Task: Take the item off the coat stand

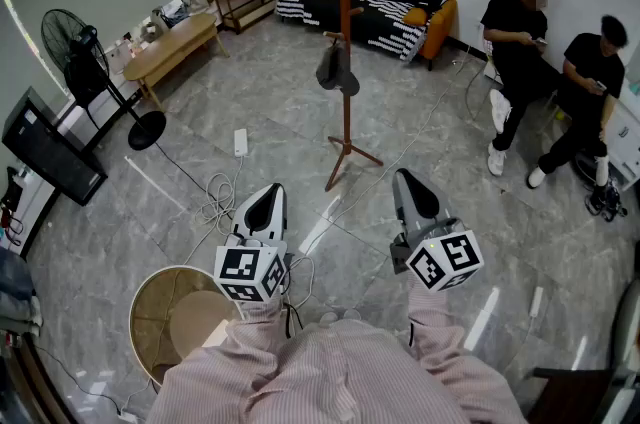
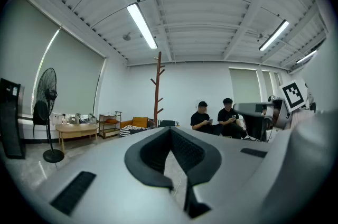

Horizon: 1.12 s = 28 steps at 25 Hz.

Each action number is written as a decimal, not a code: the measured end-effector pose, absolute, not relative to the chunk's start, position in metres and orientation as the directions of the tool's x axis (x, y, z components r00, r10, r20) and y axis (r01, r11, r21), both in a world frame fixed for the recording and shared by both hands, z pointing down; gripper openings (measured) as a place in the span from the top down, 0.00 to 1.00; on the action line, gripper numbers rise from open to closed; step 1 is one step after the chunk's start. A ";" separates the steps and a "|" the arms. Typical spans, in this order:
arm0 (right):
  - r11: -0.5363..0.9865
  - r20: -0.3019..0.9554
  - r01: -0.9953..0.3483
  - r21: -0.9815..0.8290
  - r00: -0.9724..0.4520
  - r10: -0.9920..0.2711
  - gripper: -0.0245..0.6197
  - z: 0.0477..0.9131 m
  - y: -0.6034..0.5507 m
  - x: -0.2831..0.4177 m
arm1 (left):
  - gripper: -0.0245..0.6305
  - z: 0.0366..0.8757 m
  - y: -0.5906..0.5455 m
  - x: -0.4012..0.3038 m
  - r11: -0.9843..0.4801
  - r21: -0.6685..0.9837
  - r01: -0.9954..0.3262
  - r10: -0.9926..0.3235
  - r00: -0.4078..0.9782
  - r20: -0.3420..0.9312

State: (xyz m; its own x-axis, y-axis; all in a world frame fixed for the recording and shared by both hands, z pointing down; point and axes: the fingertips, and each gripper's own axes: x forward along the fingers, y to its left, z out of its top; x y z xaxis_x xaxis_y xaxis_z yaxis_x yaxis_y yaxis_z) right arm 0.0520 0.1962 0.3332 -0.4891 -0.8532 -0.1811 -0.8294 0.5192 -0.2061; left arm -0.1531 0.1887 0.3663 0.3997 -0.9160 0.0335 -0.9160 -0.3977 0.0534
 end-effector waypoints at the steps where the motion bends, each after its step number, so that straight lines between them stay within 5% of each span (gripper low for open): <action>1: 0.521 -0.182 -0.828 -0.206 -0.491 -0.852 0.95 0.333 0.196 0.053 | 0.96 0.366 0.188 -0.151 -0.397 0.053 -0.917 -0.917 0.398 0.034; 24: 0.569 -0.156 -0.784 -0.247 -0.548 -0.822 0.95 0.359 0.179 0.079 | 0.95 0.387 0.179 -0.118 -0.370 0.130 -0.920 -0.922 0.380 0.071; 28: 0.566 -0.148 -0.784 -0.256 -0.547 -0.824 0.95 0.362 0.170 0.083 | 0.86 0.388 0.169 -0.116 -0.376 0.133 -0.917 -0.918 0.388 0.083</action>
State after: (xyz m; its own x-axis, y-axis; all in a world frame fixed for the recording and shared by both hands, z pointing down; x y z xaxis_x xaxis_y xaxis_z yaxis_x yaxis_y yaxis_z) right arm 0.0827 0.1700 0.3623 -0.5466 -0.8242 -0.1478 -0.7838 0.5657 -0.2562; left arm -0.1156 0.1687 0.3884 0.3883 -0.9178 0.0826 -0.9170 -0.3759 0.1334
